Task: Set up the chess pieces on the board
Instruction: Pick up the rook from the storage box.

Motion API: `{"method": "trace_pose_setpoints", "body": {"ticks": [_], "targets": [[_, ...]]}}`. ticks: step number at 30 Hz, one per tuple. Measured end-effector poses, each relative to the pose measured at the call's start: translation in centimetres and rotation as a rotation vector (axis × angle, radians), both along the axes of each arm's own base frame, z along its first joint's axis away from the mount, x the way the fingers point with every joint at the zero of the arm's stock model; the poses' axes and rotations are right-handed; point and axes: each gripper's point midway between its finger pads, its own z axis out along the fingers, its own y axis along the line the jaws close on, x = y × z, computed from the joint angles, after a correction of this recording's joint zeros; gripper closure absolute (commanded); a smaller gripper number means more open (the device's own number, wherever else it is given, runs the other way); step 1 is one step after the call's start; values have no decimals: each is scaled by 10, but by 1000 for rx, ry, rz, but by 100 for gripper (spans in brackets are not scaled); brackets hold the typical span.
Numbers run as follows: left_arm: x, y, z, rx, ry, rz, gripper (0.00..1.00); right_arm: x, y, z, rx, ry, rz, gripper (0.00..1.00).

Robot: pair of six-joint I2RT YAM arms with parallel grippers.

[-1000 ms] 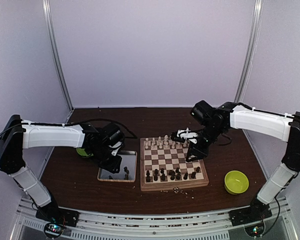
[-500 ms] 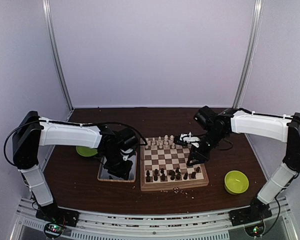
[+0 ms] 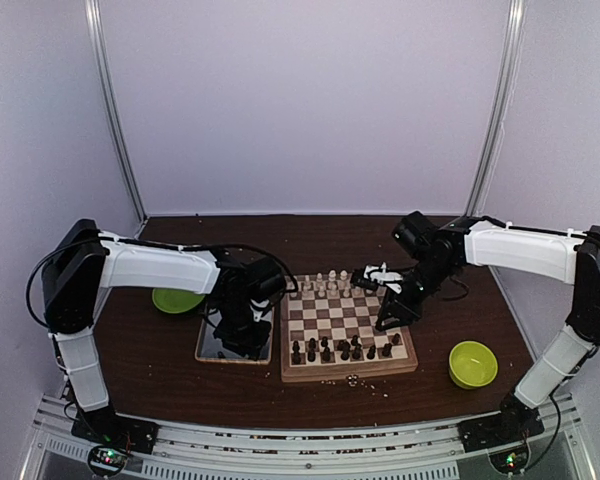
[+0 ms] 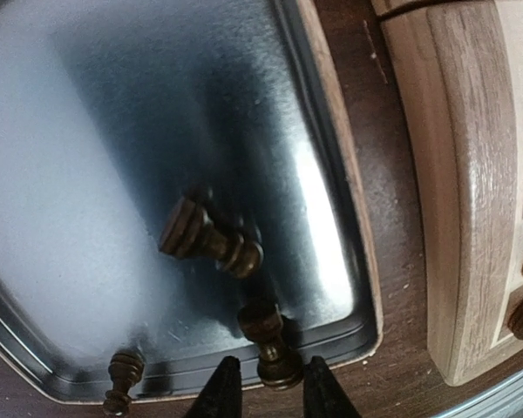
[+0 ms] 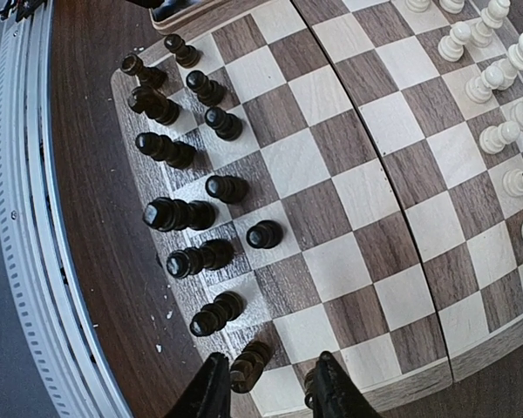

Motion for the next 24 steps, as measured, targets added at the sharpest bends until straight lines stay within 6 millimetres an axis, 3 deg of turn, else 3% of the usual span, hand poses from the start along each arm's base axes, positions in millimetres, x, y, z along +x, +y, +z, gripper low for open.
{"method": "trace_pose_setpoints", "body": {"ticks": [14,24], "targets": [[-3,6,-13,56,38,9,77,0,-1,-1,-1,-2,5,67],[-6,12,-14,98,53,0,96,0,-1,-1,-1,-5,10,67]]}}
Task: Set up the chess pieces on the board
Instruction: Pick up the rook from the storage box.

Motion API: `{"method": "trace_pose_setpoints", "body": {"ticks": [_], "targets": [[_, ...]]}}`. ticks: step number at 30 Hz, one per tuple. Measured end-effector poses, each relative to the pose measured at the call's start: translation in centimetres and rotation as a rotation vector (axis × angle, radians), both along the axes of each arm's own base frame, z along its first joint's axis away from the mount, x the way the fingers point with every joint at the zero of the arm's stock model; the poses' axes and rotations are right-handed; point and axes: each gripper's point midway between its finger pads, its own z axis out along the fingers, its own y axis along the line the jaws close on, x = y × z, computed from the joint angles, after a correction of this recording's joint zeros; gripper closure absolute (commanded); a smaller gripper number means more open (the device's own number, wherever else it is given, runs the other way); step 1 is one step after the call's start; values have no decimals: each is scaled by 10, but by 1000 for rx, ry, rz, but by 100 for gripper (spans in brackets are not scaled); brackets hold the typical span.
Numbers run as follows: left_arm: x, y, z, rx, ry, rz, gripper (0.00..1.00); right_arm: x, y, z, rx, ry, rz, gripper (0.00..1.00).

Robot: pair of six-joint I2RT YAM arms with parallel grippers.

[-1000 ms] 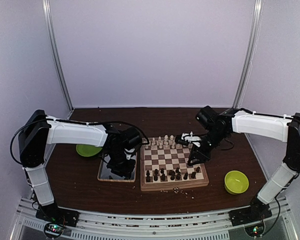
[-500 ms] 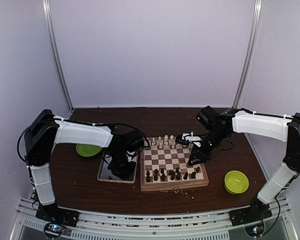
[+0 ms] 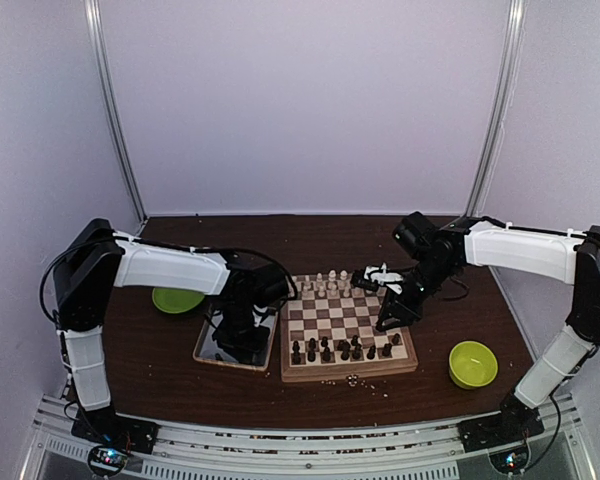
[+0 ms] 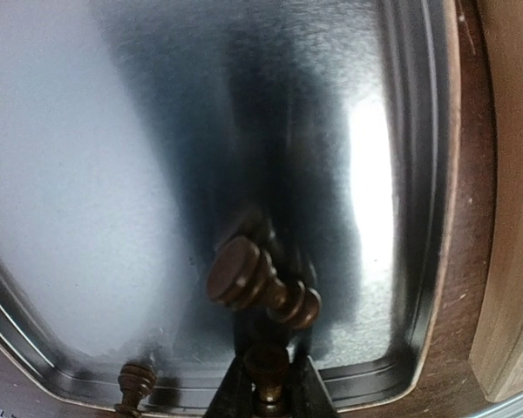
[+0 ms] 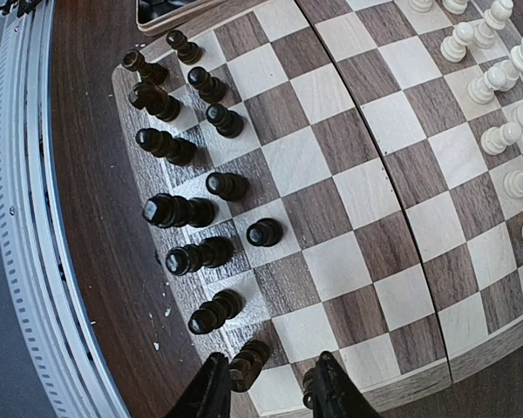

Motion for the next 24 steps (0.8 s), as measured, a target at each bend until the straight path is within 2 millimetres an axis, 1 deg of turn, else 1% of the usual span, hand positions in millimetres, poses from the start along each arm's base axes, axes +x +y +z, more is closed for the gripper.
{"method": "trace_pose_setpoints", "body": {"ticks": [3,5,9,11,16,18,20,22,24], "targets": [[2,2,2,13,-9,-24,100,0,0,0,0,-1,1,67],[5,2,5,19,-23,-47,100,0,0,0,0,-1,1,68],[19,-5,17,-21,-102,-126,100,0,0,0,0,-1,-2,68],[26,-11,29,-83,-174,-173,100,1,0,0,3,-3,-4,68],[33,-20,57,-232,-333,-259,100,2,2,3,11,-2,-17,68],[35,-29,71,-315,-392,-290,100,1,3,6,24,5,-17,67],[37,-40,84,-389,-435,-320,100,0,7,13,47,15,-12,67],[38,-53,100,-475,-477,-355,100,1,13,25,77,18,-4,67],[39,-67,113,-550,-506,-390,100,7,24,44,124,13,10,67]]}}
